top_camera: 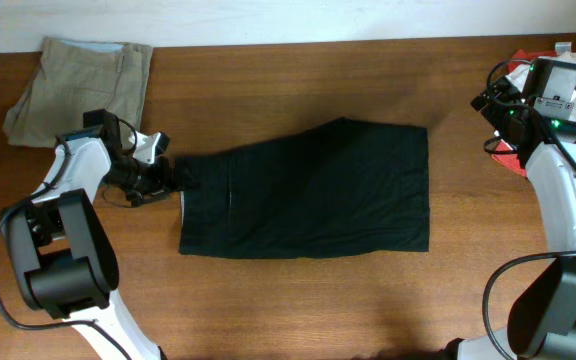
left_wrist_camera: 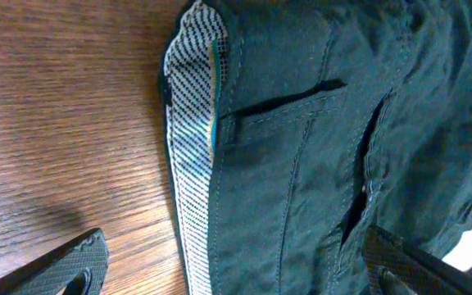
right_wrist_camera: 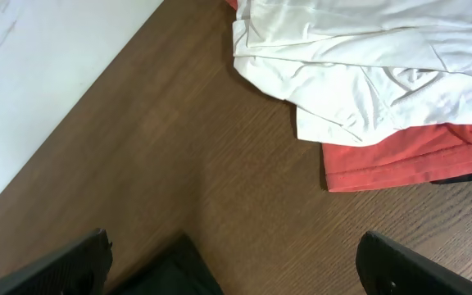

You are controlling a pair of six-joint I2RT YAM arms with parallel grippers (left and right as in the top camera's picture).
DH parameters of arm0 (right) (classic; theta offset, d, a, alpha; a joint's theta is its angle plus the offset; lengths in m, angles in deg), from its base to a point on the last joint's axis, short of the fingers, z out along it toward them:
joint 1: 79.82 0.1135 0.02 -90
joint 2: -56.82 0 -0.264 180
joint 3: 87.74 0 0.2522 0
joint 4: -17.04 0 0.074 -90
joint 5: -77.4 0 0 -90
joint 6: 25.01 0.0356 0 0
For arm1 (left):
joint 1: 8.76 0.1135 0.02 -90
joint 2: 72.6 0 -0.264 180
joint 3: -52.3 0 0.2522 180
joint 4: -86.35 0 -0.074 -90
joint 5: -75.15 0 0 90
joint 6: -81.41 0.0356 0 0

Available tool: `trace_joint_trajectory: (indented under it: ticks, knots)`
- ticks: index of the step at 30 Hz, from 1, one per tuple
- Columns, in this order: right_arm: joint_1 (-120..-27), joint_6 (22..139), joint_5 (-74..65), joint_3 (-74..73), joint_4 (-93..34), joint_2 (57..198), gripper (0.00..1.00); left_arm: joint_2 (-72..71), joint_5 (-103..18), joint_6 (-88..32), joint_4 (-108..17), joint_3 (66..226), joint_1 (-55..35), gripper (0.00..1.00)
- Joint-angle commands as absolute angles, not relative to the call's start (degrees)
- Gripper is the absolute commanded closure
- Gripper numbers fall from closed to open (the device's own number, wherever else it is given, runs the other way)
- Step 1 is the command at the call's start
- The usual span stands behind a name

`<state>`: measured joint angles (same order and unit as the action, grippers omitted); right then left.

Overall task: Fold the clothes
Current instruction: 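Grasp the left end of the black trousers with the left gripper, then fold the black trousers in half with the left gripper, lifting and laying over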

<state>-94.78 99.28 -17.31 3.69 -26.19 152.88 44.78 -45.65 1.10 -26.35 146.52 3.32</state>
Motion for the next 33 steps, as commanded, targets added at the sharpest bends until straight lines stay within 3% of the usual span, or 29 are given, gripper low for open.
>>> trace_joint_trajectory:
  ticks: [1, 9, 15, 16, 19, 22, 23, 24, 33]
  knots:
    - [-94.8, 99.4, -17.8, 3.8, -26.1, 152.7, 0.01, 45.2, -45.3, 2.7, -26.7, 145.2, 3.6, 0.01]
    - [-94.8, 99.4, -17.8, 3.8, -26.0, 152.7, 0.01, 45.3, -49.8, 2.7, -28.7, 138.7, 2.7, 0.01]
    - [-94.8, 99.4, -17.8, 3.8, -26.0, 152.7, 0.01, 45.5, -49.9, 0.0, -33.5, 133.6, 2.6, 0.11]
    - [-94.8, 99.4, -17.8, 3.8, -26.0, 152.7, 0.01, 45.5, -49.9, 0.0, -33.7, 133.1, 2.6, 0.19]
    - [-94.8, 99.4, -17.8, 3.8, -26.0, 152.7, 0.01, 45.5, -50.1, 0.0, -33.9, 132.8, 2.6, 0.28]
    - [-94.8, 99.4, -17.8, 3.8, -26.0, 152.7, 0.01, 45.5, -50.7, 0.0, -34.4, 132.8, 2.0, 0.55]
    - [-94.8, 99.4, -17.8, 3.8, -26.0, 152.7, 0.01, 45.5, -50.7, 0.0, -34.6, 132.8, 1.8, 0.71]
    - [-94.8, 99.4, -17.8, 3.8, -26.0, 152.7, 0.01, 45.5, -50.5, 0.0, -34.7, 132.8, 1.7, 0.98]
    - [-94.8, 99.4, -17.8, 3.8, -26.0, 152.7, 0.01, 45.5, -29.3, -11.1, -27.2, 141.6, 7.1, 1.0]
